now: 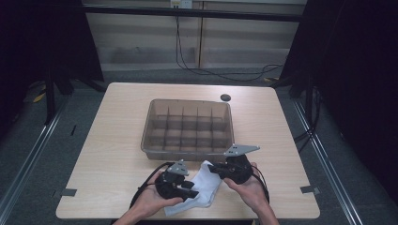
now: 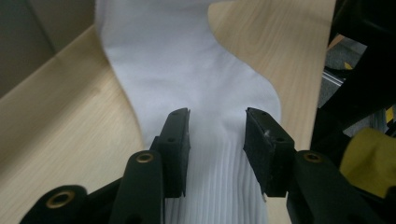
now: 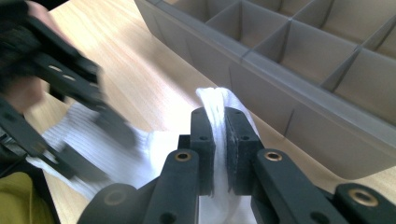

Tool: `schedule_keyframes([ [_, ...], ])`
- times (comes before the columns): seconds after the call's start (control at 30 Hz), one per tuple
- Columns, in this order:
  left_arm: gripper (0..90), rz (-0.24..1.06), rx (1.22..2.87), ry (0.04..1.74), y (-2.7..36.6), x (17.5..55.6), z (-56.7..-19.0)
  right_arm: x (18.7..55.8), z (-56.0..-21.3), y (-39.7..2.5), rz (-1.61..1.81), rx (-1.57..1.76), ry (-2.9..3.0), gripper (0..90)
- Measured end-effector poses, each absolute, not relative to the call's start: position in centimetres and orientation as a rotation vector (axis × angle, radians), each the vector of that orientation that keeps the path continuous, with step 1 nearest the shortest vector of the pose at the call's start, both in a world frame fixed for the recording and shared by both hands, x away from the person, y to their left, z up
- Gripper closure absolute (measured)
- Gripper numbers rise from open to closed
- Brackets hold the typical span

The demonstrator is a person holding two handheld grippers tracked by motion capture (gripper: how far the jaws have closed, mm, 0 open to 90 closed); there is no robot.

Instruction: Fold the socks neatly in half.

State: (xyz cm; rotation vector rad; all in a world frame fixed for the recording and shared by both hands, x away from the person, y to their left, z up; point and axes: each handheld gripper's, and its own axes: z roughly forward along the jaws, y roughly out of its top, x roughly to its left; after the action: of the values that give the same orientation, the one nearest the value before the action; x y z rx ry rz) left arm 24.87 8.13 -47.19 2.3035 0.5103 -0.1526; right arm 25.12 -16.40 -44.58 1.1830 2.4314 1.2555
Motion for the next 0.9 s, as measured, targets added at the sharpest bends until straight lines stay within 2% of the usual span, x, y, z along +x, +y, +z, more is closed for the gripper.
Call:
schedule_keyframes([
  [0.2, 75.5, -0.180, 2.354, 0.507, 11.1, 24.0, -47.9, 25.2, -44.7, -16.6, 1.235, 1.190, 2.438, 82.9],
  [0.9, 74.2, -0.137, 2.316, 0.520, 7.3, 25.1, -49.1, 23.9, -43.1, -13.5, 1.277, 1.079, 2.472, 82.8],
])
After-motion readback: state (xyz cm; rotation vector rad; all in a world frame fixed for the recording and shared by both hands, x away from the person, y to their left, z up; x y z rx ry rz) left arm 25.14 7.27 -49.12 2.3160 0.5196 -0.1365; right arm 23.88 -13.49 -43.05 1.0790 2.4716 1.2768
